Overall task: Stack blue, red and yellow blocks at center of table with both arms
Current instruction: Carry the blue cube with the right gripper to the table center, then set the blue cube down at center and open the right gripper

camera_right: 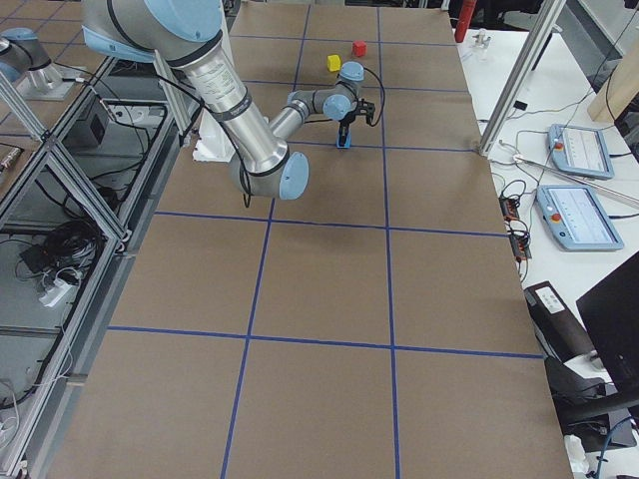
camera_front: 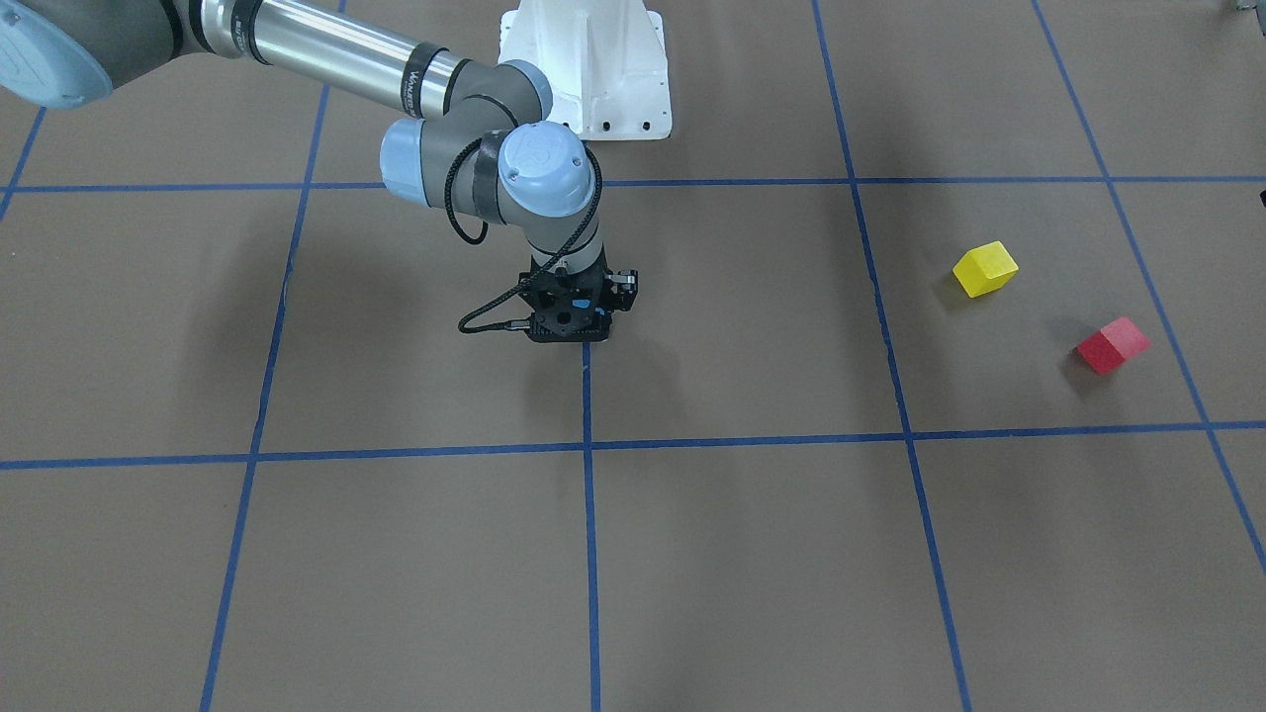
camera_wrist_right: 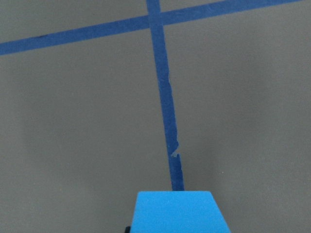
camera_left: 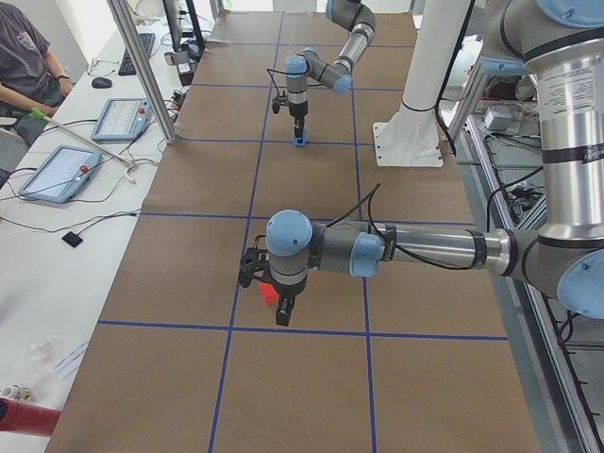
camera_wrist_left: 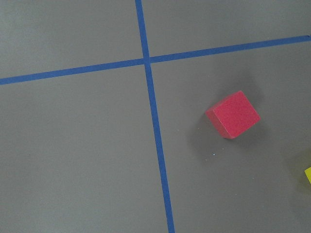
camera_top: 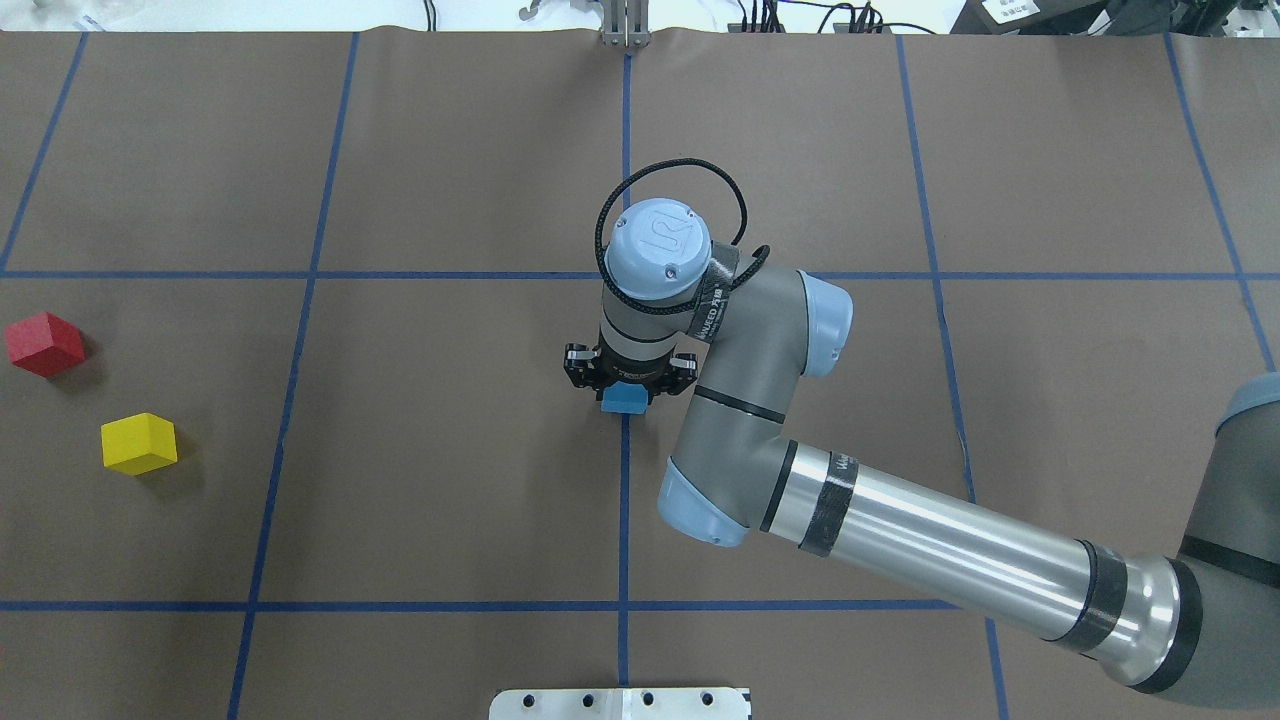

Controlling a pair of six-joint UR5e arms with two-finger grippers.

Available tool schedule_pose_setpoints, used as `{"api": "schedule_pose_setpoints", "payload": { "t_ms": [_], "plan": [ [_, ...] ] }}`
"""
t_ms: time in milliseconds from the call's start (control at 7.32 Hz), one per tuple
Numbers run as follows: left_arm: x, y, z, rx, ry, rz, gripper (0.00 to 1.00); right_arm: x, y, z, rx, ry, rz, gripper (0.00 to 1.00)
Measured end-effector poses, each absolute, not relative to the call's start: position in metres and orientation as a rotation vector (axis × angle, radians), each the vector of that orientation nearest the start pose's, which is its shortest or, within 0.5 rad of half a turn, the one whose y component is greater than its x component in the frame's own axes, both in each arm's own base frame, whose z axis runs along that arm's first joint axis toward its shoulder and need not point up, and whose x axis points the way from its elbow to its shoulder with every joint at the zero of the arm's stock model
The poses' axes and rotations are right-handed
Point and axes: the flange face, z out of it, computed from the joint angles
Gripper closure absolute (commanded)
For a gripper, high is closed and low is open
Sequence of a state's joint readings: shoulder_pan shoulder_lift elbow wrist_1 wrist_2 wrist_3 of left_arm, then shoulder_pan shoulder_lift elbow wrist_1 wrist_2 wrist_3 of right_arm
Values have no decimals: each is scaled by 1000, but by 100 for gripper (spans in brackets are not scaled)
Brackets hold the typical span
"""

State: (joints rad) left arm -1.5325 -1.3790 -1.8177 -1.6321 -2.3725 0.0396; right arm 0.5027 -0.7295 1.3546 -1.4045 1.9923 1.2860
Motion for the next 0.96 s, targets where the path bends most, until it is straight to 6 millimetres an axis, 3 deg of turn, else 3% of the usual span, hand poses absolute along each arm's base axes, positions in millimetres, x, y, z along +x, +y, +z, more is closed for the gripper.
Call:
{"api": "schedule_pose_setpoints", "payload": {
  "t_ms": [273,410,683,956],
  "plan": [
    [-46,-420,615,112,802,120,0,-631,-450,210,-70,-870,34,66],
    [-46,-420,614,112,802,120,0,-632,-449,211,-71,-869,32,57],
    [-46,-420,613,115,803,120,0,-635,-445,211,-58,-864,24,0],
    [-46,-420,611,117,803,119,0,-637,-443,211,-42,-860,11,0]
  ]
}}
